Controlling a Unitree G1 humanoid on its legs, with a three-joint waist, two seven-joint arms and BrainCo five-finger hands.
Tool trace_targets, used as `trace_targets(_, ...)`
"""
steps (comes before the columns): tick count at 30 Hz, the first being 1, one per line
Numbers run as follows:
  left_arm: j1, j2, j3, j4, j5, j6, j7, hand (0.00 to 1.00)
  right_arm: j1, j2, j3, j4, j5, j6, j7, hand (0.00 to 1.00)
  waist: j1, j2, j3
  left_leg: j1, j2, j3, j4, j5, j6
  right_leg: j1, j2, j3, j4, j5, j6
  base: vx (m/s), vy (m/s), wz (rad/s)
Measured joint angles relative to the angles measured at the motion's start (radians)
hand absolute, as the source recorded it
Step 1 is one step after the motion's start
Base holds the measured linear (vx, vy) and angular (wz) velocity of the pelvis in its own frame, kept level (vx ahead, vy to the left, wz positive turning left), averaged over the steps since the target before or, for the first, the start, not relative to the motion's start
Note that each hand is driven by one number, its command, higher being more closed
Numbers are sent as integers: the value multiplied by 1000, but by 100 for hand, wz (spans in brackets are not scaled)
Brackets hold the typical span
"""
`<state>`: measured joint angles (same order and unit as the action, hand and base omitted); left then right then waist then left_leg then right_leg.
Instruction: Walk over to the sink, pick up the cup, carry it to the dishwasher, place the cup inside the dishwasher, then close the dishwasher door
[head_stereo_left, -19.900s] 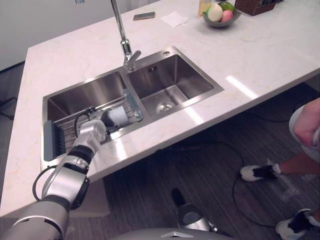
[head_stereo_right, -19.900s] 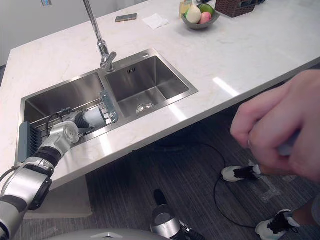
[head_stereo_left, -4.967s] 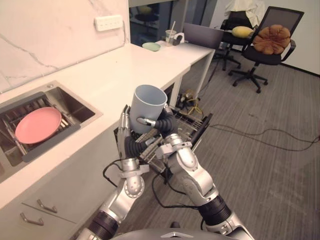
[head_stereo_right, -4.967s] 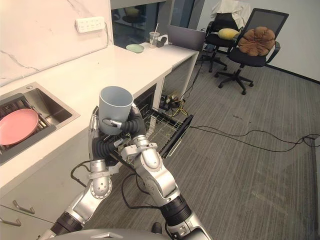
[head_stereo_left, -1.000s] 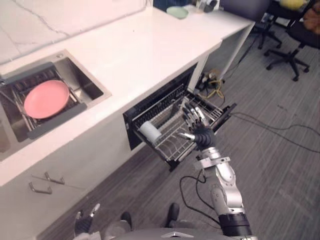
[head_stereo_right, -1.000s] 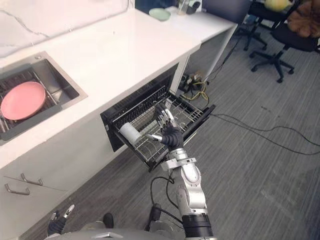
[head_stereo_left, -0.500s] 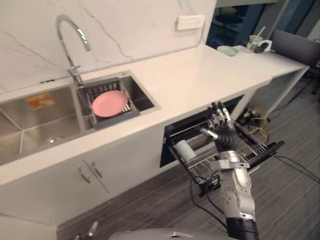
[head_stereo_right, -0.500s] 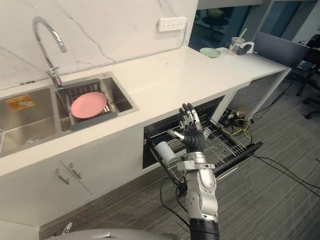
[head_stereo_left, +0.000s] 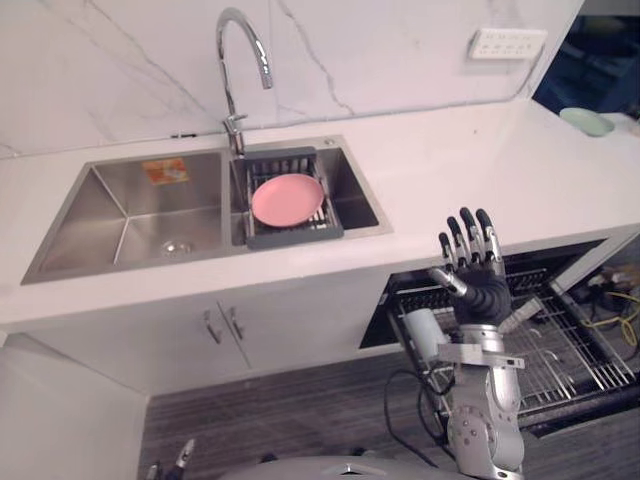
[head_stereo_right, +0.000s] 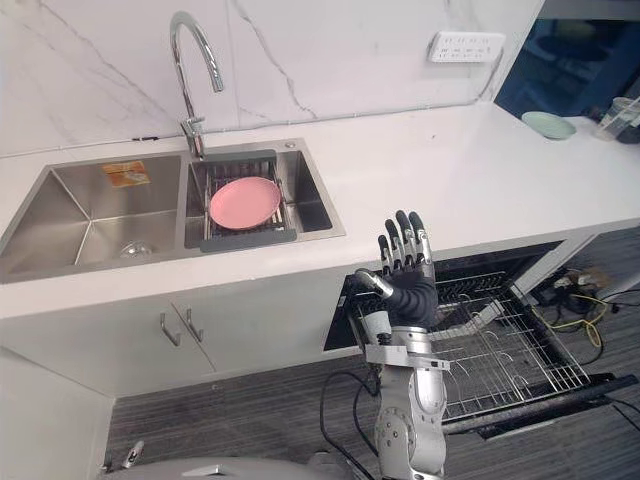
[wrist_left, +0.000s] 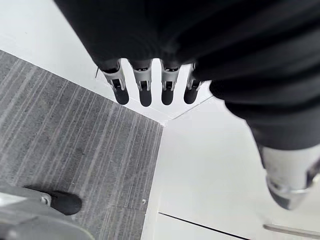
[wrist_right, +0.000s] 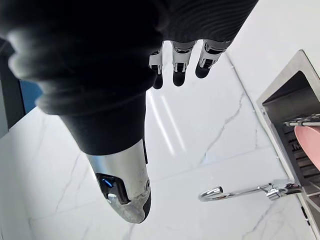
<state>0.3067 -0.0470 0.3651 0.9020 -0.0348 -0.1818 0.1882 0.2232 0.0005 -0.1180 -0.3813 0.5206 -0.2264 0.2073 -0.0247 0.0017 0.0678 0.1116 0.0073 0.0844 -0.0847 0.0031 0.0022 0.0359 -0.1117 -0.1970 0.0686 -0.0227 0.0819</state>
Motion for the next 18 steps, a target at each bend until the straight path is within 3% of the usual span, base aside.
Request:
trace_targets(8,-2,0,27,-41,19,-17,-8,0,34,43,26,-57,1,5,1,0,16,-39,-24,3,4,16,0,-27,-3,20,8,11,-47,14,9,45,-19,-6)
trace_targets(14,-5,-3,25,-40,19,-30,-6,0,56,43,38,-57,3,13,6,0,15,-37,-29,13,3,22,0,-36,-3,32,8,17,-56,15,9,10,5,-3)
trace_targets(18,-8,-16,21,-35,19,-37,1,0,74,43,39,-57,3,13,9,0,15,-20,-44,13,3,24,0,-42,-8,33,9,18,-60,15,9,0,0,0)
